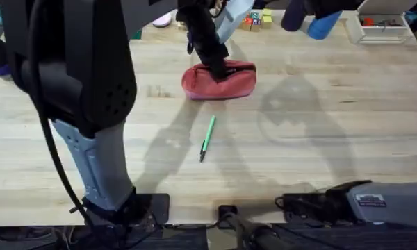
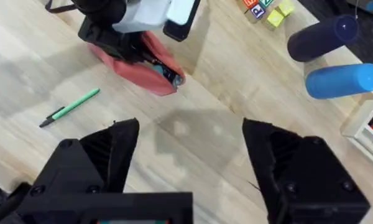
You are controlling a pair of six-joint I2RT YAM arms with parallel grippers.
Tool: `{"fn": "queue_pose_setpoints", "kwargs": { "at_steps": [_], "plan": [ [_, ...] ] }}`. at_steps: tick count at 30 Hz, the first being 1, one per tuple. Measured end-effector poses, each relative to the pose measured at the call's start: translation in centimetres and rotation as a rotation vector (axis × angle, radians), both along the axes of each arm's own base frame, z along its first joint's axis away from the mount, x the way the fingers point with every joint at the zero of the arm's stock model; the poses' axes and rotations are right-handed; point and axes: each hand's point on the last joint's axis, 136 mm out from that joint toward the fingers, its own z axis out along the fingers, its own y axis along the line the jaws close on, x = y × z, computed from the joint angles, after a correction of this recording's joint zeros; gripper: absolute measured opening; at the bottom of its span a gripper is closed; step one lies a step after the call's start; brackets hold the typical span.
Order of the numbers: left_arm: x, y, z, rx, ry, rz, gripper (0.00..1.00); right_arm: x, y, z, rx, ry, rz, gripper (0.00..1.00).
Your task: Unzip the bag, pick up the pens from the table one at a time and place them inside, then zip the bag closed.
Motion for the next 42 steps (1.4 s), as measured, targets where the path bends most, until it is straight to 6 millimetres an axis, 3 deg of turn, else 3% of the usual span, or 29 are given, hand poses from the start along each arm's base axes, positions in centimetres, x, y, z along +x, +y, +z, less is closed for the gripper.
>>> {"fn": "queue_pose_setpoints", "kwargs": {
  "at_steps": [2, 6, 7, 19, 25, 30, 42],
  "plan": [
    [0.0, 0.0, 0.0, 0.002, -0.002, -0.005, 0.297, 0.0, 0.0, 0.0, 0.000, 0.000, 0.000, 0.996],
    [-0.4, 0.1, -0.2, 0.011, 0.012, -0.009, 0.918, 0.0, 0.0, 0.0, 0.000, 0.000, 0.000, 0.996],
    [-0.5, 0.2, -0.2, 0.015, 0.016, -0.007, 0.970, 0.0, 0.0, 0.0, 0.000, 0.000, 0.000, 0.996],
    [-0.6, 0.3, 0.0, 0.019, 0.014, -0.006, 0.995, 0.0, 0.0, 0.0, 0.000, 0.000, 0.000, 0.996],
    [-0.2, 1.9, 4.1, -0.010, -0.070, 0.032, 0.995, 0.0, 0.0, 0.0, 0.000, 0.000, 0.000, 0.996],
    [-0.1, 4.3, 7.4, -0.070, -0.096, 0.097, 0.995, -0.1, 0.3, 0.0, 0.014, 0.003, 0.009, 0.996],
    [-4.1, 8.7, 11.1, -0.093, -0.033, 0.096, 0.994, -1.6, 3.5, 0.7, 0.199, 0.069, 0.091, 0.995]
  ]
}}
